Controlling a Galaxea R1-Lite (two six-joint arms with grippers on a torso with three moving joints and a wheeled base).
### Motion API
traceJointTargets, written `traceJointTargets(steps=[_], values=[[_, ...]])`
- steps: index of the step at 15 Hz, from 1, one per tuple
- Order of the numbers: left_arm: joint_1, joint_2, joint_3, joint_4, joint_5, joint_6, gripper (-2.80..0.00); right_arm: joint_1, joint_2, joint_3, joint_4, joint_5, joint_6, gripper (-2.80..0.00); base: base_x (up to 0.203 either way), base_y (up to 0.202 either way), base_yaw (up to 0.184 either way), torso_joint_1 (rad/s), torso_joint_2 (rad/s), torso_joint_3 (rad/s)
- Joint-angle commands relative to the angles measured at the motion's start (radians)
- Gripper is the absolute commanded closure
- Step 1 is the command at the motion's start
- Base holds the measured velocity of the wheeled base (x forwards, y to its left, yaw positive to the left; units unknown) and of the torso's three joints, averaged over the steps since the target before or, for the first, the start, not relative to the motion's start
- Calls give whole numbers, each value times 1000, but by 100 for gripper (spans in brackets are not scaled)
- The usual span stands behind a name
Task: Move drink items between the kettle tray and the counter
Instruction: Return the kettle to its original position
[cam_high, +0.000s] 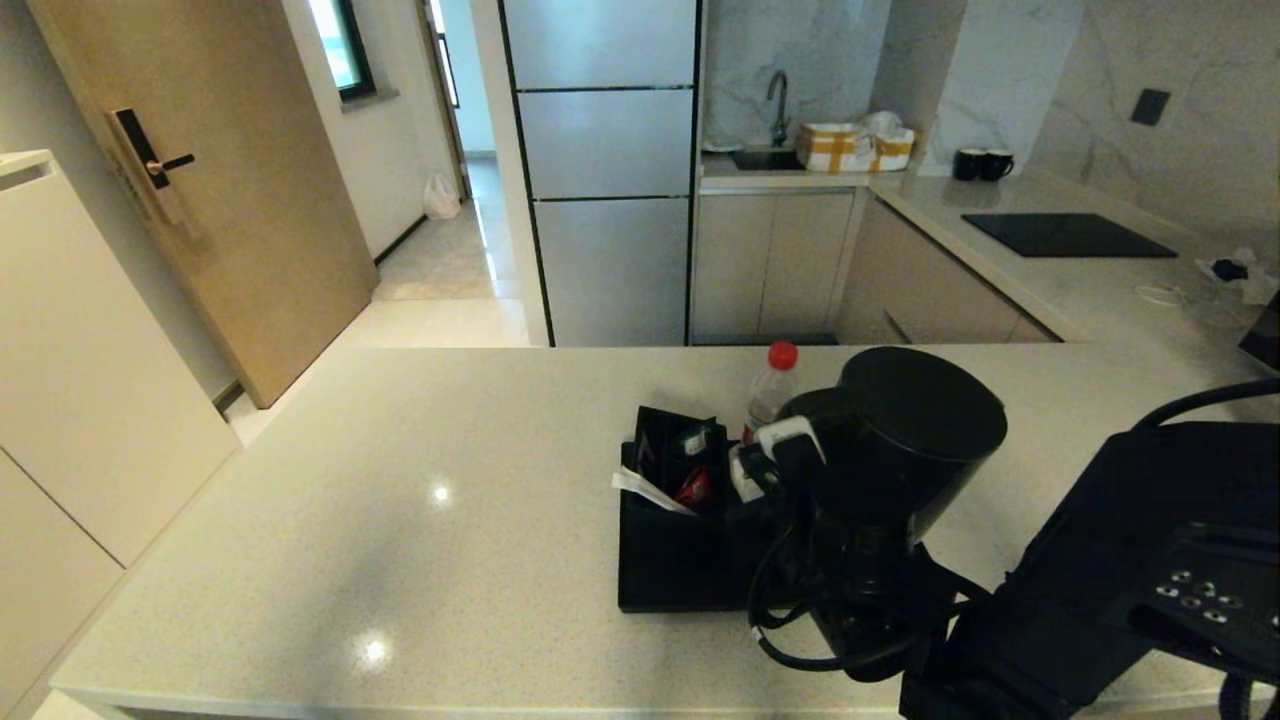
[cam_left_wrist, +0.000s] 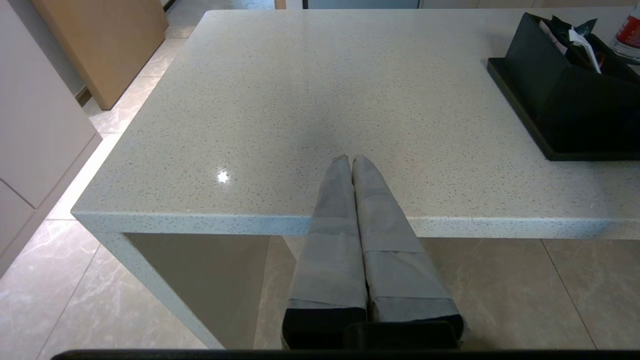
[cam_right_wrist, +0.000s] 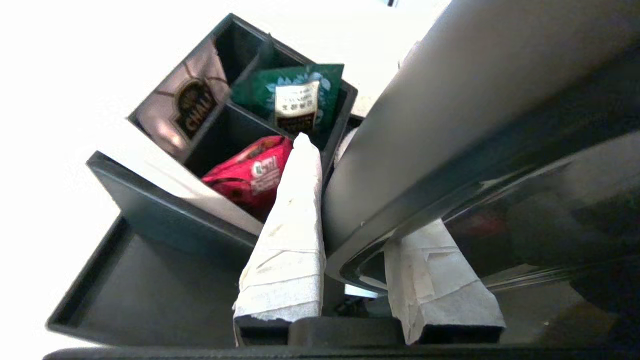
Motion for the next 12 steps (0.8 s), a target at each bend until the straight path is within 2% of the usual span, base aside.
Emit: traceJointTargets(steps=[1, 12], values=[[0, 1, 0, 0, 0, 0, 0, -2, 44, -3, -15, 0, 0, 0, 0, 0, 0, 0, 0, 0], [0, 1, 0, 0, 0, 0, 0, -12, 66, 92, -96, 6, 7, 0, 0, 0, 0, 0, 0, 0]])
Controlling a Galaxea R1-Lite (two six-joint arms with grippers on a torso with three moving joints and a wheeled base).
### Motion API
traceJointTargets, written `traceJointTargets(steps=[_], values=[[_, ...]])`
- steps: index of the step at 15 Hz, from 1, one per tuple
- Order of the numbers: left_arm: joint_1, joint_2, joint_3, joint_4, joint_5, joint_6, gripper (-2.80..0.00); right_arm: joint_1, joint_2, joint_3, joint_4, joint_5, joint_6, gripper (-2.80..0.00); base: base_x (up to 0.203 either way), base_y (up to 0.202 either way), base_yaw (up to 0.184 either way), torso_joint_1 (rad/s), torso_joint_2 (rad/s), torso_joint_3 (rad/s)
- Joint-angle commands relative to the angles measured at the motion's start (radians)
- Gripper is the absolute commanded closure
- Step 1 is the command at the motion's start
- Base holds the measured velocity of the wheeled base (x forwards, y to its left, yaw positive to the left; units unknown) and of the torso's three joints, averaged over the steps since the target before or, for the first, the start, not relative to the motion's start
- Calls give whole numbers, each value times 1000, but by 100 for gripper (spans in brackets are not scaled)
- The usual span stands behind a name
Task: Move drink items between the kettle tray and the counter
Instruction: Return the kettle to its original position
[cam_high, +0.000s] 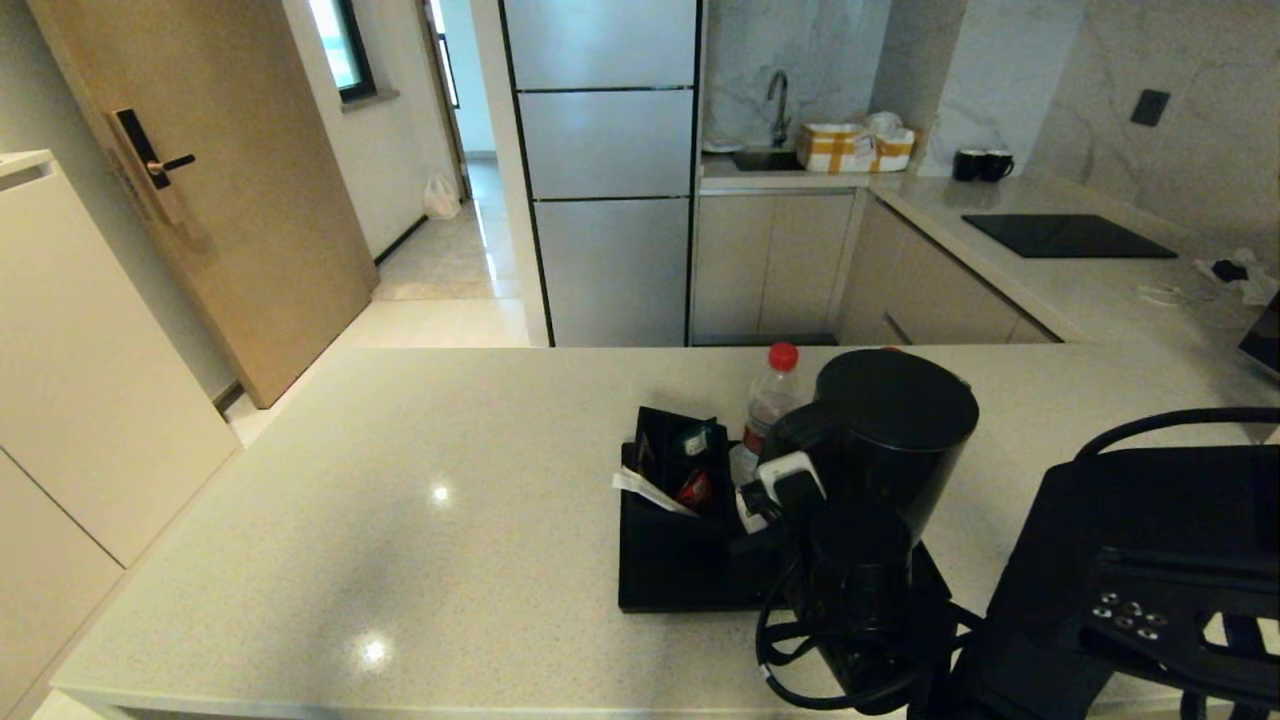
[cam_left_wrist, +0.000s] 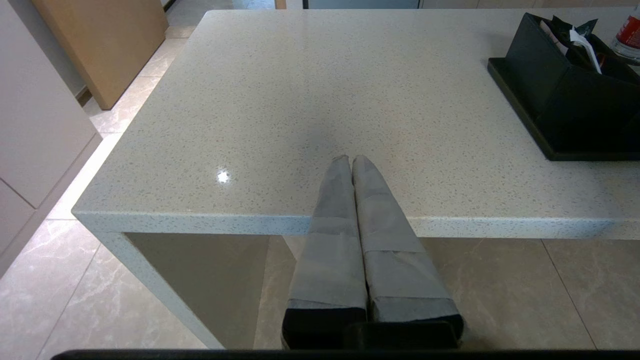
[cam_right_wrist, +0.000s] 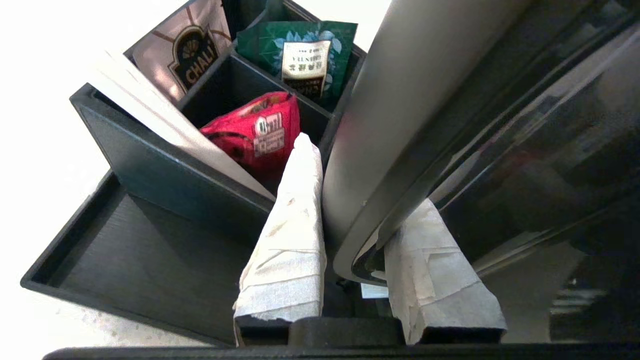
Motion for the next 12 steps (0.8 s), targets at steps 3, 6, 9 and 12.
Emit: traceJointTargets(steps=[3, 6, 9, 12], values=[[0, 1, 0, 0, 1, 0, 0, -14, 1, 22, -12, -16, 57, 0, 0, 0, 0, 0, 0, 0], [0, 1, 0, 0, 1, 0, 0, -29, -6, 25, -17, -17, 61, 0, 0, 0, 0, 0, 0, 0], [0, 1, 0, 0, 1, 0, 0, -30, -7, 24, -18, -27, 61, -280, 0, 0, 0, 0, 0, 0], [0, 1, 0, 0, 1, 0, 0, -30, -18, 25, -18, -26, 61, -280, 0, 0, 0, 0, 0, 0]])
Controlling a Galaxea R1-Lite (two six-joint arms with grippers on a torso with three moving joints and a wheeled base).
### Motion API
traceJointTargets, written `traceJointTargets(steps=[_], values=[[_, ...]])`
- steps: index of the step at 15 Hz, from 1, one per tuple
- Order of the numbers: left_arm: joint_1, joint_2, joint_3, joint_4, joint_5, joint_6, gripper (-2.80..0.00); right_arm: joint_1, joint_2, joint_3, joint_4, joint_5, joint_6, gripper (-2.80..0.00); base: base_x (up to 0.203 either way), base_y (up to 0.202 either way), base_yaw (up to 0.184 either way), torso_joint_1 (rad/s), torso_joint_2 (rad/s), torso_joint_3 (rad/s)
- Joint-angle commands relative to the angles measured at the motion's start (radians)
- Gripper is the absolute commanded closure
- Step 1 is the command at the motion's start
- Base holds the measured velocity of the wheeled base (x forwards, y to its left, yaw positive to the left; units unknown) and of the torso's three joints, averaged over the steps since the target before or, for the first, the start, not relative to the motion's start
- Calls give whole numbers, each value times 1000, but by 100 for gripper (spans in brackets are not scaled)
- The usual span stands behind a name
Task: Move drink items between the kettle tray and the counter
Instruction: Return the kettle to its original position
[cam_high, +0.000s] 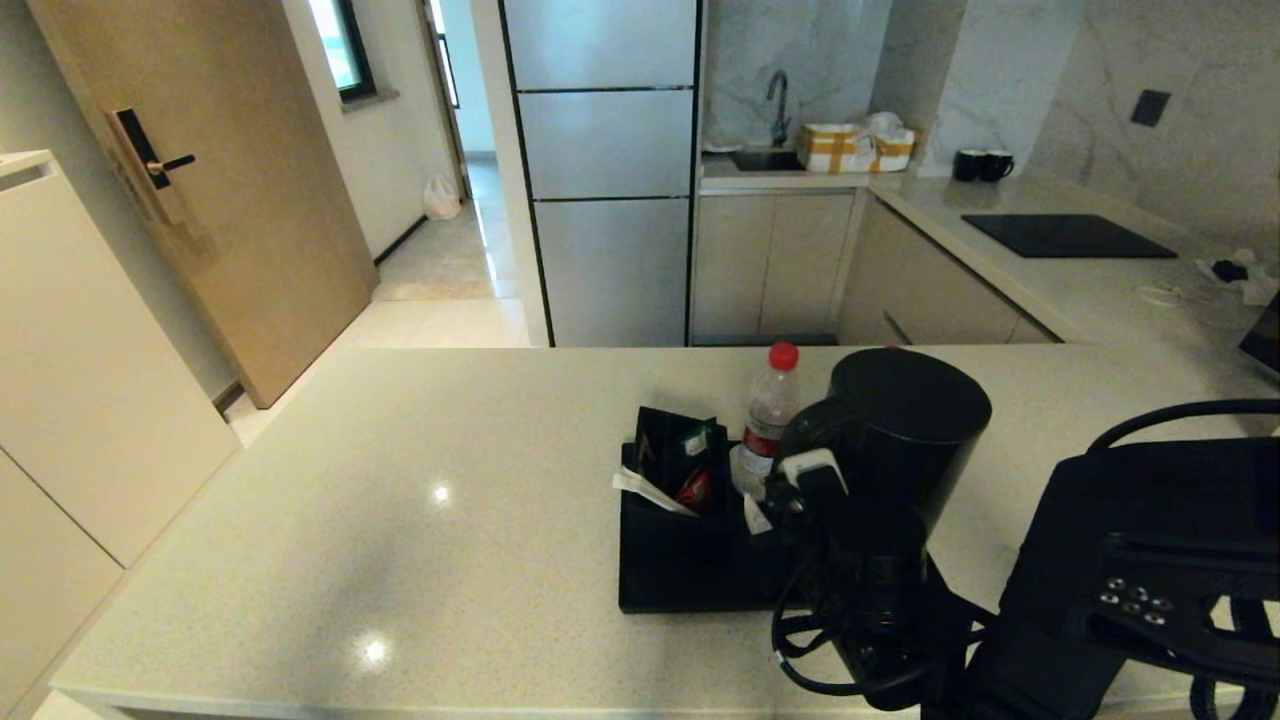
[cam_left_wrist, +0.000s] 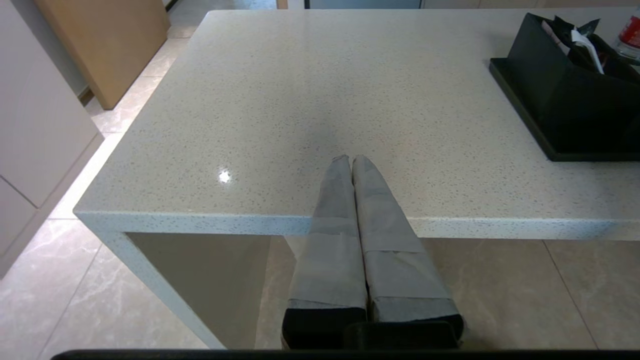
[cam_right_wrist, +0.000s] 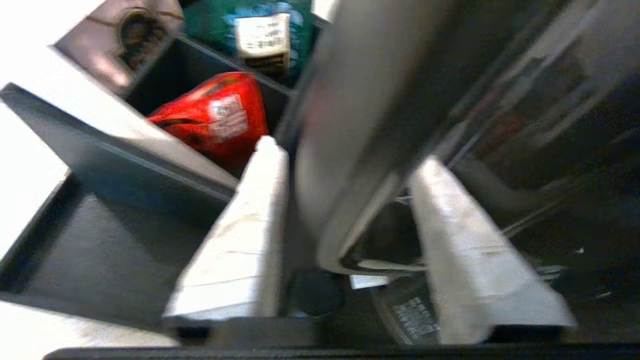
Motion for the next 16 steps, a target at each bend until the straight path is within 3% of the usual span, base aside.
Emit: traceJointTargets(steps=[1, 16], values=[[0, 1, 0, 2, 0, 0, 0, 1, -12, 8, -14, 5, -1, -280, 0, 0, 0, 0, 0, 0], [0, 1, 0, 0, 0, 0, 0, 3, -150, 170, -80, 146, 46, -280, 0, 0, 0, 0, 0, 0]])
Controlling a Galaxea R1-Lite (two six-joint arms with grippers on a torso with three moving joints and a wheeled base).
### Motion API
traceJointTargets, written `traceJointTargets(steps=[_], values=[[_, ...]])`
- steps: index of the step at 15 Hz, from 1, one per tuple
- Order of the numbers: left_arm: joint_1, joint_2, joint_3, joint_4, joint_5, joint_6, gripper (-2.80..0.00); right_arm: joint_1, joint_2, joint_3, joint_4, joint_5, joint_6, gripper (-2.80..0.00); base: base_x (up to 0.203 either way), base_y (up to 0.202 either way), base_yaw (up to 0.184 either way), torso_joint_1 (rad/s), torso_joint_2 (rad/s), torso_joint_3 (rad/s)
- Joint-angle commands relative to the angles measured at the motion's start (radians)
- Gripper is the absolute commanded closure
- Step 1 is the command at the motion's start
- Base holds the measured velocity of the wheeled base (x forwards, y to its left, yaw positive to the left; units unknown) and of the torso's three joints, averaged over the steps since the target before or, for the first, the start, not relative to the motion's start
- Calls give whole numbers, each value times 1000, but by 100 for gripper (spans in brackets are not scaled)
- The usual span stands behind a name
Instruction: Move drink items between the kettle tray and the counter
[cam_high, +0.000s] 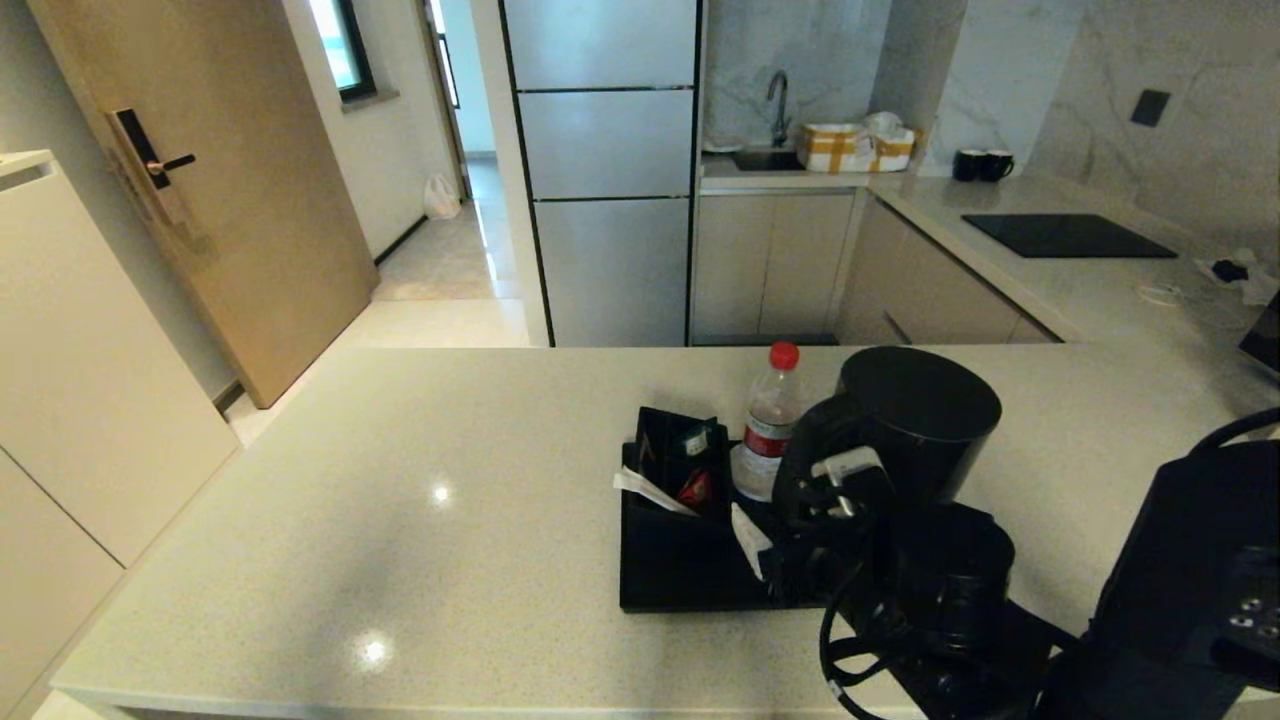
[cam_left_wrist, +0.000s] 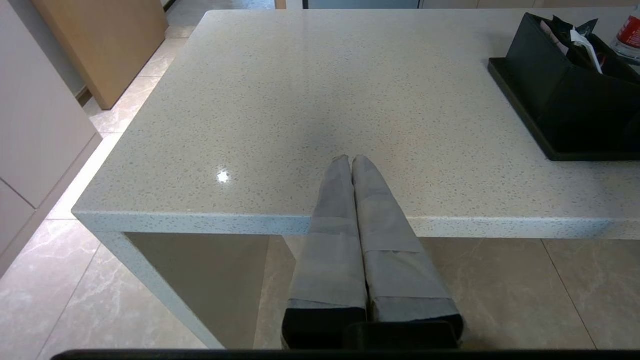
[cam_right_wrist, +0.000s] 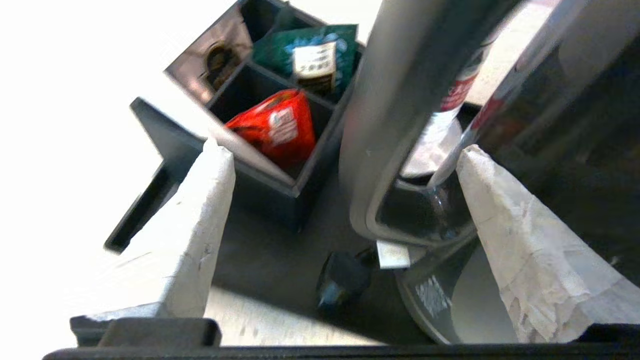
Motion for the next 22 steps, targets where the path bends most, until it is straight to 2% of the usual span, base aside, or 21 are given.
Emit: traceJointTargets(steps=[1, 5, 12, 17, 21, 22], values=[[0, 1, 0, 0, 0, 0, 0, 3, -42, 35, -9, 4, 2, -280, 0, 0, 0, 0, 0, 0], [0, 1, 0, 1, 0, 0, 0, 11, -93, 62, -11, 14, 1, -280, 0, 0, 0, 0, 0, 0], [0, 1, 0, 0, 0, 0, 0, 11, -150, 184, -60, 52, 1, -280, 0, 0, 0, 0, 0, 0], [0, 1, 0, 0, 0, 0, 0, 11, -239, 187, -41, 69, -8, -280, 0, 0, 0, 0, 0, 0], [0, 1, 0, 0, 0, 0, 0, 9, -334, 166, 29, 70, -11, -280, 0, 0, 0, 0, 0, 0], [0, 1, 0, 0, 0, 0, 0, 8, -370, 158, 61, 70, -11, -210, 0, 0, 0, 0, 0, 0]])
